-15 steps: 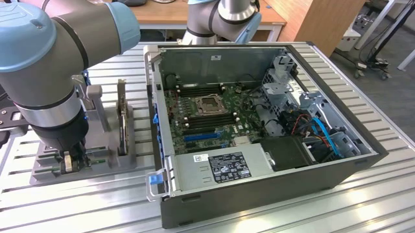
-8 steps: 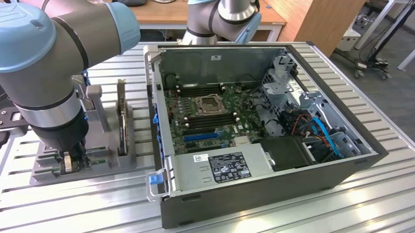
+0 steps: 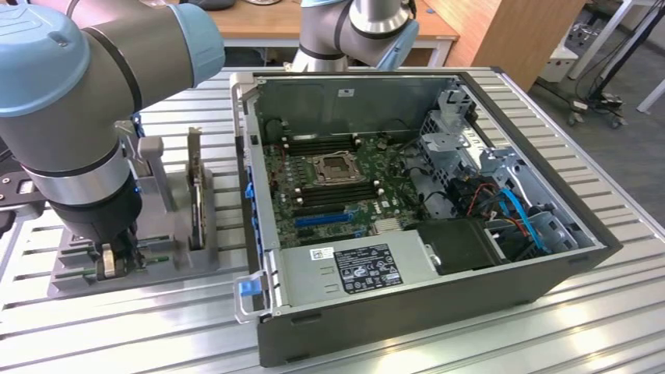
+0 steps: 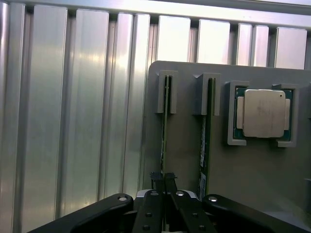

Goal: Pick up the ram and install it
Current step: 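Pick up the ram and move it above insertion slot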

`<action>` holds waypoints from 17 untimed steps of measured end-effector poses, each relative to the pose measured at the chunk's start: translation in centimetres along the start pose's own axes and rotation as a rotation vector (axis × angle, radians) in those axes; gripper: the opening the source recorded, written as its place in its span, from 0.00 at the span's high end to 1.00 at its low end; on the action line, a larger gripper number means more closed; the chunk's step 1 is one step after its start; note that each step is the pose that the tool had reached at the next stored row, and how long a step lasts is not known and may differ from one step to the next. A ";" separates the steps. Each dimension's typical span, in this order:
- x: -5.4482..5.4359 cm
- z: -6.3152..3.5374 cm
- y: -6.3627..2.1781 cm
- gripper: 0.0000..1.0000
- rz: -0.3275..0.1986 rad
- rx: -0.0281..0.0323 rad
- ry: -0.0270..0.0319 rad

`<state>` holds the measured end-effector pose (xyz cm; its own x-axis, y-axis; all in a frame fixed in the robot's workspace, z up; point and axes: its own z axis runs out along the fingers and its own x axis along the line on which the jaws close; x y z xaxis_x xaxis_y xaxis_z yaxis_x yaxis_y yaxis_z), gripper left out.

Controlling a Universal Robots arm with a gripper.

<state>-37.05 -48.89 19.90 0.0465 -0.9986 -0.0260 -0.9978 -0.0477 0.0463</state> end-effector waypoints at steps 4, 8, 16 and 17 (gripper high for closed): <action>0.0 0.01 0.00 0.88 0.006 0.0001 -0.0004; 0.0 0.01 0.00 0.88 0.010 0.0002 -0.0005; 0.0 0.01 0.00 0.88 0.013 0.0004 -0.0006; 0.0 0.02 0.00 0.88 0.014 0.0005 -0.0007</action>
<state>-37.05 -48.89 19.88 0.0322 -0.9991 -0.0261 -0.9984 -0.0333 0.0462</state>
